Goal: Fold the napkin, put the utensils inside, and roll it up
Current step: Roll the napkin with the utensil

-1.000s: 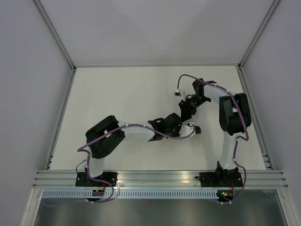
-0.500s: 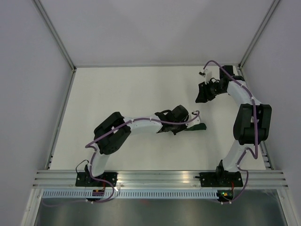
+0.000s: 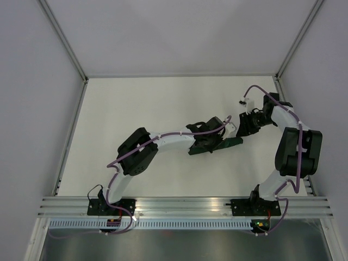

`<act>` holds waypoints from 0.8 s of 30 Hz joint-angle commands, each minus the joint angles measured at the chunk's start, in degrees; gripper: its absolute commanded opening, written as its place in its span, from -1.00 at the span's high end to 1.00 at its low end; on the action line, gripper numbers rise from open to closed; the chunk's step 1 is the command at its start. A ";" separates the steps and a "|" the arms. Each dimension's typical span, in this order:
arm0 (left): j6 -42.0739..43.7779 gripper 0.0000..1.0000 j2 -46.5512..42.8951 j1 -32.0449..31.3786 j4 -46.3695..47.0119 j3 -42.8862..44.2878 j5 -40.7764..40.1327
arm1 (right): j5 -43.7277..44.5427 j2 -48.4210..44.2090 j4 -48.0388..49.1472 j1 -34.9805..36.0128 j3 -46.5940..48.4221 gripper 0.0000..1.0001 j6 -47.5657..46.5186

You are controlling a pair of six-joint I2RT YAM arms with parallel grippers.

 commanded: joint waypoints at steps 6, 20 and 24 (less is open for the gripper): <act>-12.78 0.83 6.40 -0.26 -9.40 1.09 1.34 | 0.93 -1.85 -1.43 0.24 -5.64 0.41 -2.86; -20.60 0.77 10.09 -0.35 -9.93 6.36 0.46 | 3.48 2.46 4.89 5.43 -9.51 0.47 1.18; -21.83 0.76 11.24 -0.52 -9.84 8.12 0.55 | 4.27 5.09 5.77 6.13 -8.64 0.47 2.05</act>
